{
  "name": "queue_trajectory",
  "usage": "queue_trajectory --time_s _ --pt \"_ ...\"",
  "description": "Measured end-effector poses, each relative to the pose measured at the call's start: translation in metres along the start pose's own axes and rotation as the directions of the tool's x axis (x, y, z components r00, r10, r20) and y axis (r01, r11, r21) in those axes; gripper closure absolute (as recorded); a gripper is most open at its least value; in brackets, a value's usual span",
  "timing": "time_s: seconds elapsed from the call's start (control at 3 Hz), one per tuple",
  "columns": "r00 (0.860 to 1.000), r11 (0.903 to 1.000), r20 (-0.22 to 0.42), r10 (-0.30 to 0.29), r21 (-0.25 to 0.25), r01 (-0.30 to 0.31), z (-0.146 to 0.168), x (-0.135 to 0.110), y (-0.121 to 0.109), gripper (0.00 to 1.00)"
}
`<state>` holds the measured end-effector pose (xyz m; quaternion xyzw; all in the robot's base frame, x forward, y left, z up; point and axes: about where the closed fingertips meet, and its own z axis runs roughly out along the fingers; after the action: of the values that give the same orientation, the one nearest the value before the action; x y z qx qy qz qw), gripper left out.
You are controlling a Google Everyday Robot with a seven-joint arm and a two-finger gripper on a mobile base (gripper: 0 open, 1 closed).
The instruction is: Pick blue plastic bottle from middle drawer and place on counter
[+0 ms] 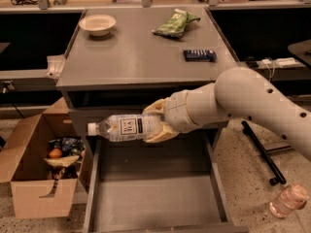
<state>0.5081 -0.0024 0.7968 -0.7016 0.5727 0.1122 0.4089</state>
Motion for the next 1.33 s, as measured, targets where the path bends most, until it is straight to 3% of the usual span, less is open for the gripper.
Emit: queue_trajectory --time_s 0.33,0.67,1.0,1.33 --pt "0.999 0.9997 -0.032 -0.017 -0.015 0.017 0.005 -0.007 -0.020 1.00" --pt "0.997 0.9994 -0.065 -0.035 0.005 0.035 0.002 -0.034 -0.097 1.00" --pt "1.000 0.9983 -0.023 -0.005 0.058 0.006 -0.001 -0.050 -0.156 1.00" --pt "0.994 0.9869 0.026 0.102 0.123 -0.105 0.010 -0.054 -0.216 1.00"
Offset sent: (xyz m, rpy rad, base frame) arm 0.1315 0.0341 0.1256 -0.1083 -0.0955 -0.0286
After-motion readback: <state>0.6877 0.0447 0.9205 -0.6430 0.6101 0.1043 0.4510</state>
